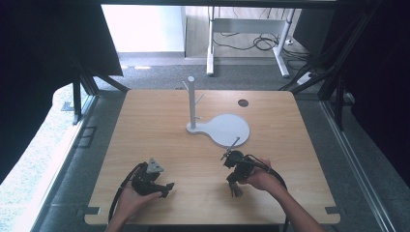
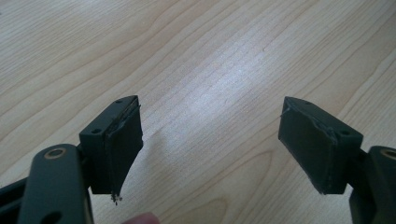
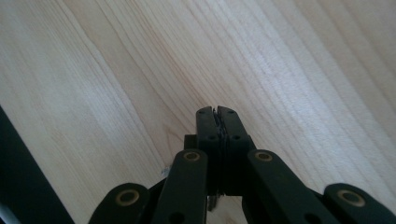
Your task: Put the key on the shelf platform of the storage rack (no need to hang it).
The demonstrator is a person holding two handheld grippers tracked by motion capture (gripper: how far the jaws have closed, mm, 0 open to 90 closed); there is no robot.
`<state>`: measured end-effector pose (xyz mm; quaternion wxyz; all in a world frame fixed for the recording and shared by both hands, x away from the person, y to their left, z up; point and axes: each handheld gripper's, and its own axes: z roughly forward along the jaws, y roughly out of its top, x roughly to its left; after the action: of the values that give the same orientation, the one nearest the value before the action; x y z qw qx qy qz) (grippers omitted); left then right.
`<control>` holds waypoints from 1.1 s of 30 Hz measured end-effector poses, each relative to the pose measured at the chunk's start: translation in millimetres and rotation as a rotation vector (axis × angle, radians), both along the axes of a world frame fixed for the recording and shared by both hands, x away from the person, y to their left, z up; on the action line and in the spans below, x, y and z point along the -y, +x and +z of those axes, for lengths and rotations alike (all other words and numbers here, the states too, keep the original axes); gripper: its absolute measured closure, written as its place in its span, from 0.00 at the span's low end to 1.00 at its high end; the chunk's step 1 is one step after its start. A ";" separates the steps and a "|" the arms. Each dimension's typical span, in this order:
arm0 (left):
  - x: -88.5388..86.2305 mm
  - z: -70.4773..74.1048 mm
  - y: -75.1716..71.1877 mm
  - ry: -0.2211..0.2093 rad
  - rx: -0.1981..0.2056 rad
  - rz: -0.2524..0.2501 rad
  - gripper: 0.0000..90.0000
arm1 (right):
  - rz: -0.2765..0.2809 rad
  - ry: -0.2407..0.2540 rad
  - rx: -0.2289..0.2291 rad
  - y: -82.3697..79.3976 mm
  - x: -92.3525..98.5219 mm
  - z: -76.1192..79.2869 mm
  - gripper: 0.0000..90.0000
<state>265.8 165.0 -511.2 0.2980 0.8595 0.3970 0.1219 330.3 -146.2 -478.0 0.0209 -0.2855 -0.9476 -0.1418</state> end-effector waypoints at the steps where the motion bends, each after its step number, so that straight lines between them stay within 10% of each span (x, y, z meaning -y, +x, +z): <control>1: -0.2 0.3 0.0 -0.002 0.000 -0.001 0.25 | -0.004 0.000 0.000 -0.3 0.6 2.9 0.99; 33: -1.1 1.6 -0.2 -0.002 0.005 0.003 0.25 | -0.025 0.045 0.023 7.8 16.9 46.3 0.99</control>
<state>265.6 166.1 -509.6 0.2998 0.8583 0.3977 0.1239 338.1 -163.1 -431.8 0.0146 -0.2951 -0.9407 -0.1667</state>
